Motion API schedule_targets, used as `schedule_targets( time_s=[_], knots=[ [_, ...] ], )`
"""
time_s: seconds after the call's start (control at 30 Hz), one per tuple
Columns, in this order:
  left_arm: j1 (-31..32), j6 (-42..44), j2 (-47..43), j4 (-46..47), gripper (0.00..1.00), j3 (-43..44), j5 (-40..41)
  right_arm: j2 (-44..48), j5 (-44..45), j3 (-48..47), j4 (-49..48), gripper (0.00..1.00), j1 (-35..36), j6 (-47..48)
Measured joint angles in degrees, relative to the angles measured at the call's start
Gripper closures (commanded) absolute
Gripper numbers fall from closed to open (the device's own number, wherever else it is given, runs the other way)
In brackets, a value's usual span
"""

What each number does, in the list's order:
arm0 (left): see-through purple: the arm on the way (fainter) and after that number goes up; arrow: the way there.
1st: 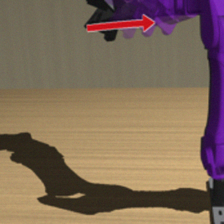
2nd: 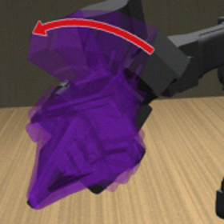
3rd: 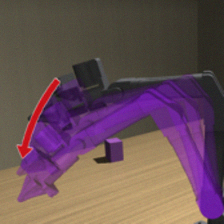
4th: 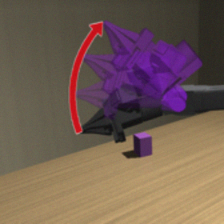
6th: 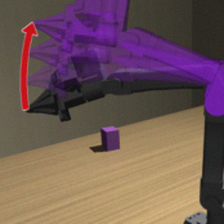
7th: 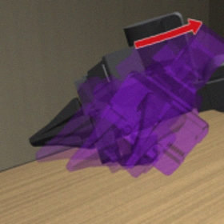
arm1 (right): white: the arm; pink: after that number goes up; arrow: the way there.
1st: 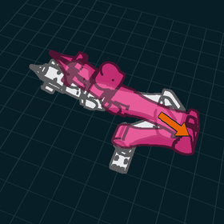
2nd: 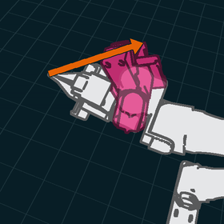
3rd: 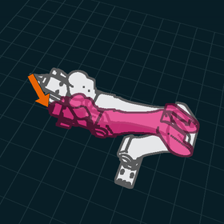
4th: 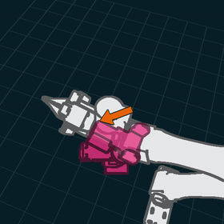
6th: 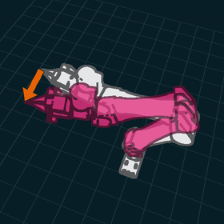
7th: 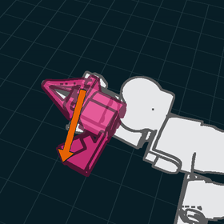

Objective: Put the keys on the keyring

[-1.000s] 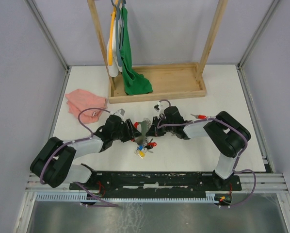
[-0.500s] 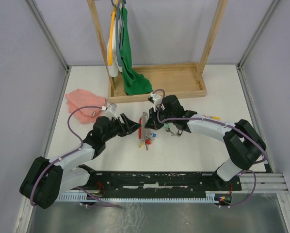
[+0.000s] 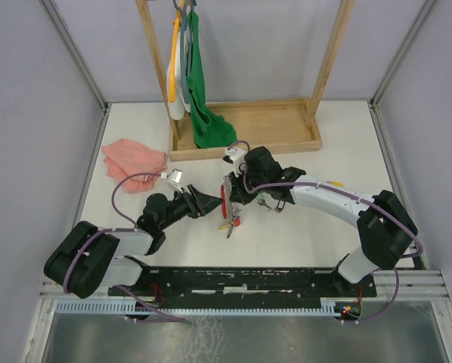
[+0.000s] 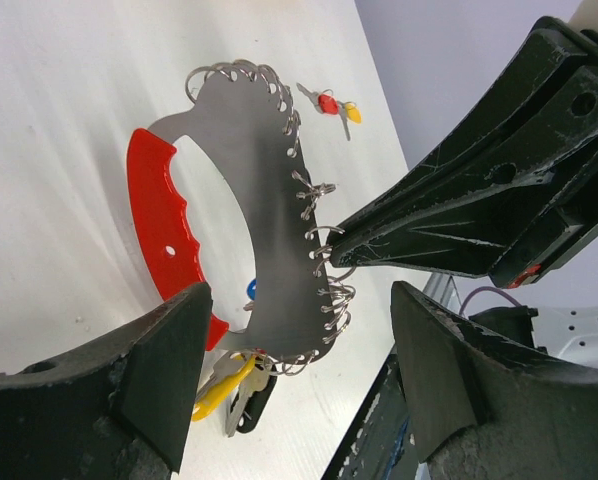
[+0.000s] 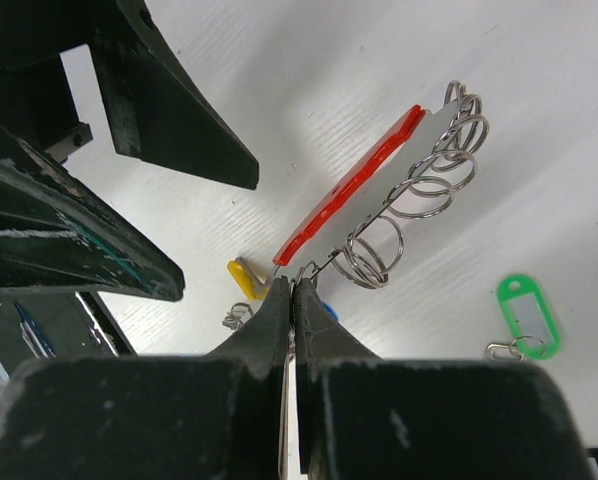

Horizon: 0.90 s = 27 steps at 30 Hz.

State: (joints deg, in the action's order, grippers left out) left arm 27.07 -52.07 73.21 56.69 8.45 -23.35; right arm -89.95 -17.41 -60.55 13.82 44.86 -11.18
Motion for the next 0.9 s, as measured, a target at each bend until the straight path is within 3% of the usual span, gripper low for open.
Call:
schedule_targets(
  time_s=[0.5,0.9],
  knots=[
    [0.90,-5.62,17.59,24.28,0.22,0.11,-5.01,0.76,6.64,-4.48,3.67,0.99,2.89,-0.87],
    [3.04,-5.49,20.28,27.80,0.29,2.14,-5.77,1.90,8.28,-4.76,4.11,0.99,4.37,-3.15]
  ],
)
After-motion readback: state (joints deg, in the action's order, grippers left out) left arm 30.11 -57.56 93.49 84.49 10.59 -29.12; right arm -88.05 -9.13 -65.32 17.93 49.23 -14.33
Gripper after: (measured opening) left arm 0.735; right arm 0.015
